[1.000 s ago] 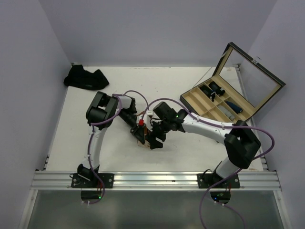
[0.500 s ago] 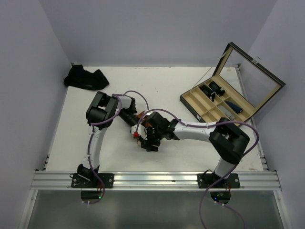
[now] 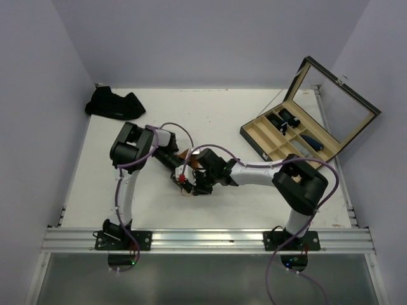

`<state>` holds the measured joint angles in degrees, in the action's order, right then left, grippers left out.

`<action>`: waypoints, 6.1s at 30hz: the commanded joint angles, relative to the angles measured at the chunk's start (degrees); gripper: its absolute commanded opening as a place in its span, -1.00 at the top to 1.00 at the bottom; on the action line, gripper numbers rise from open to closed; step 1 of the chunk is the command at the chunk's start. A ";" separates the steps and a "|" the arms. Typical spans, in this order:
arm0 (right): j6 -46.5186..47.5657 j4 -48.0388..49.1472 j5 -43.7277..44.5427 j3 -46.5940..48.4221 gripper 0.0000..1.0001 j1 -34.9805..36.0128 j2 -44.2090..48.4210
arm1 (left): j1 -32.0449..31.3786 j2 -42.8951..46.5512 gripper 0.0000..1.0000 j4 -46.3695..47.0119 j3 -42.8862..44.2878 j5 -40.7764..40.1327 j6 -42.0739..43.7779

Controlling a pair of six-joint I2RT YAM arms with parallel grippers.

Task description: Roll the underwear

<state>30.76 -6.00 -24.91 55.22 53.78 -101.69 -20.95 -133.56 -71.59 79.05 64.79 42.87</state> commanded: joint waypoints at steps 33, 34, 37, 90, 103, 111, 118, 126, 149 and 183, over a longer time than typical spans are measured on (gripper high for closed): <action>-27.15 -31.18 -34.34 36.36 1.00 -13.09 -43.85 | -15.77 79.07 0.04 58.32 -55.58 -40.62 14.33; -27.94 -31.18 -33.72 36.53 1.00 -13.09 -44.03 | -16.40 78.63 0.04 58.67 -55.84 -40.97 14.43; -28.39 -31.62 -33.37 37.15 1.00 -13.00 -44.73 | -18.51 76.26 0.03 61.04 -56.81 -43.25 14.43; -15.57 -28.29 -19.04 26.97 0.08 -29.61 -1.59 | -4.19 7.89 1.00 6.40 -14.90 -21.03 23.04; -0.36 -25.47 -10.25 18.08 -0.04 -13.36 4.75 | -1.29 -5.49 1.00 4.17 -0.82 -21.73 14.35; 0.35 -24.67 -11.04 15.88 -0.04 -6.68 3.78 | -0.85 -6.89 1.00 5.93 -0.82 -21.46 10.48; -4.30 -17.91 -7.35 12.72 -0.20 -1.84 0.71 | -0.76 -6.63 1.00 7.34 -1.09 -21.90 8.90; -7.83 -10.35 -4.54 12.37 -0.26 -0.52 -3.60 | -0.76 -5.66 0.88 8.66 -1.70 -22.26 7.75; -13.18 -17.81 -25.44 19.12 1.00 -6.40 -25.82 | 20.60 44.03 0.16 34.50 -14.70 -10.64 -6.05; -23.21 -29.51 -28.97 34.95 1.00 -11.06 -42.63 | -18.42 64.39 0.34 51.03 -49.25 -48.71 8.72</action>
<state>4.05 -34.15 -71.42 92.79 42.41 -138.87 -38.85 -67.59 -23.97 30.81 20.69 53.04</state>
